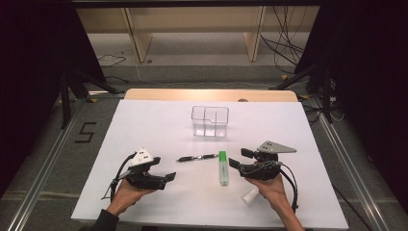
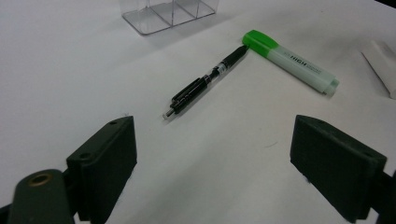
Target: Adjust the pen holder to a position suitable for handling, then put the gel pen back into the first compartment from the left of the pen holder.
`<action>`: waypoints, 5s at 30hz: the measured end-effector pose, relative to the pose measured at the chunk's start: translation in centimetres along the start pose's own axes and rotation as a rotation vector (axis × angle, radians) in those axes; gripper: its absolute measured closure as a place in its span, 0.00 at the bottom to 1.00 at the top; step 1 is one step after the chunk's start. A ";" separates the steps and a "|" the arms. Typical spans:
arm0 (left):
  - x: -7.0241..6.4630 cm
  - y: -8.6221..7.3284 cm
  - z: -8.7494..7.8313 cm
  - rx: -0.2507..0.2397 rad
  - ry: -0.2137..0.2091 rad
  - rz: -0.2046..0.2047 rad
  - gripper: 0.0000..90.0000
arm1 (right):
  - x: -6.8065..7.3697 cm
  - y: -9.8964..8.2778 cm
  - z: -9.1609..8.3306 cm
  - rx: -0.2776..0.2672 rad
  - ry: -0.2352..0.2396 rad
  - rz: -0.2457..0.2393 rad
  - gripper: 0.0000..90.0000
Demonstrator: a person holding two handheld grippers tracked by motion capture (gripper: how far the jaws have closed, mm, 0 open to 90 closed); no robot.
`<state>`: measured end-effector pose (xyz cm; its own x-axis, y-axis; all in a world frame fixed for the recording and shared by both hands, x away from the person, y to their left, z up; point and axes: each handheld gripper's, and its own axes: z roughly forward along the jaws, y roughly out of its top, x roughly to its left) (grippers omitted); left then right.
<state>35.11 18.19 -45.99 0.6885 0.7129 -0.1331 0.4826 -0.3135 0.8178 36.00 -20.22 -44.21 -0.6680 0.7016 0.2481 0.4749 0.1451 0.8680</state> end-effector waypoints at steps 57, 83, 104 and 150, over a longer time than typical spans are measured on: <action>0.7 6.3 7.3 0.315 -0.057 0.199 0.16 | 2.0 -3.8 -3.7 0.007 -0.026 -0.017 0.28; 1.2 7.3 10.6 0.488 -0.099 0.340 0.50 | 2.1 -4.1 -3.6 0.025 -0.006 -0.023 0.29; 0.6 8.0 12.2 0.607 -0.130 0.400 0.76 | 2.2 -4.2 -3.4 0.036 0.005 -0.027 0.29; -2.5 5.5 5.5 0.113 -0.131 0.153 0.85 | 3.2 -2.9 -3.0 -0.009 0.061 0.068 0.30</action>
<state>39.01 11.27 -44.26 0.8191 0.5666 -0.0900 0.4200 -0.4852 0.7669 30.77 -20.54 -44.68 -0.6680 0.6661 0.3318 0.5154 0.0924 0.8520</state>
